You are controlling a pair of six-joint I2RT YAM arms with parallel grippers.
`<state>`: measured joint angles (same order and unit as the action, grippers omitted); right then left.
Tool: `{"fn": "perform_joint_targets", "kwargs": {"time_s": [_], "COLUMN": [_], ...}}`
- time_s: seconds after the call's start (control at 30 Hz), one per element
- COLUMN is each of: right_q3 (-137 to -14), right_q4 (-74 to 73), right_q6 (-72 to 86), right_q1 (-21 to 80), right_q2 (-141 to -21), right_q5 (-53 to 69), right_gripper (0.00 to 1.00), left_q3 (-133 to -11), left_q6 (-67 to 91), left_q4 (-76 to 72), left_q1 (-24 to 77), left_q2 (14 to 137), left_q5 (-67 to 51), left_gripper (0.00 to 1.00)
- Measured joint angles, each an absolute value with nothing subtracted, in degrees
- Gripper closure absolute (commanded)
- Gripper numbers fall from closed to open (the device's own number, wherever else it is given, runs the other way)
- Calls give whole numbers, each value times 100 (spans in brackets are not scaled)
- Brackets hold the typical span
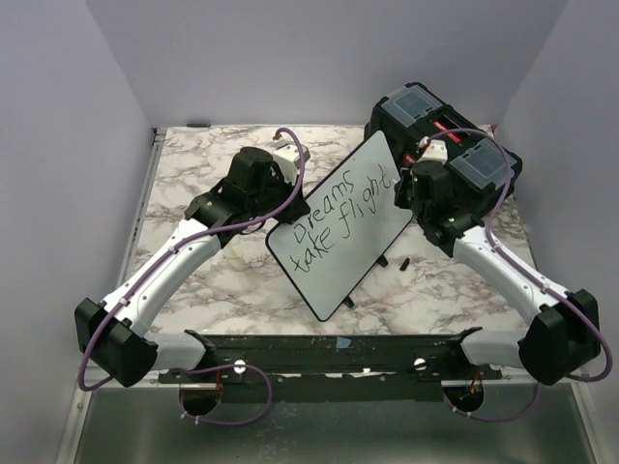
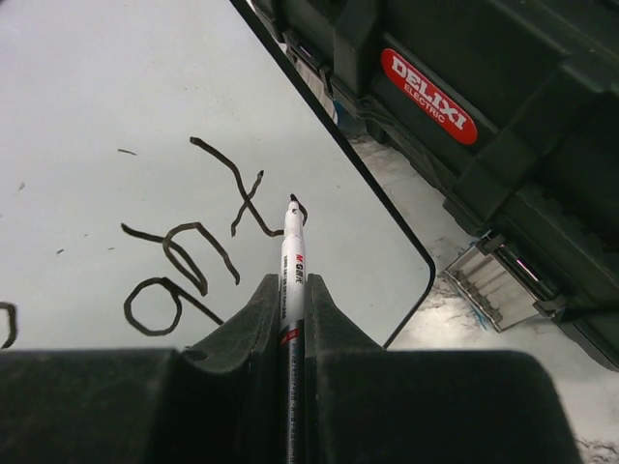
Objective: Write a sentence on the whiteboard
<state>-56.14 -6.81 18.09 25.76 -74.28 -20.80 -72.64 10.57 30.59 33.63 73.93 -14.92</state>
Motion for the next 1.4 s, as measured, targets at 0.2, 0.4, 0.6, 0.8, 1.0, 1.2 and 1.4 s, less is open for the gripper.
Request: {"fn": "perform_joint_targets", "kwargs": {"time_s": [0.2, 0.4, 0.6, 0.8, 1.0, 1.2, 1.4], "right_q3": [-5614, -5614, -5607, -5527, -5380, -5343, -5325], "right_q4": [-919, -1160, -1511, -1796, -2082, -2279, -2456], "right_q6": [1815, 1896, 2058, 2228, 2403, 2576, 2703], "right_q1": [2576, 2576, 2576, 2576, 2578, 2694, 3131], "right_q2": [-6799, -6375, -6261, -6097, -5898, -5747, -5612], "right_q5": [-2071, -1892, -1409, -788, -224, 224, 329], "right_gripper": [99, 99, 99, 99, 99, 99, 99], "left_q3": [-7264, -7264, -7264, -7264, -7264, -7264, -7264], "left_q6": [1055, 1055, 1055, 1055, 1057, 1057, 1057], "left_q4": [3048, 3044, 3039, 3039, 3039, 3039, 3039], "left_q1": [3378, 3385, 3387, 3389, 3389, 3389, 3404], "left_q2": [7393, 7393, 7393, 7391, 7391, 7391, 7391], "left_q5": [-1492, -1487, -1483, -1479, -1476, -1461, -1426], "left_gripper": [100, 100, 100, 100, 100, 100, 100]}}
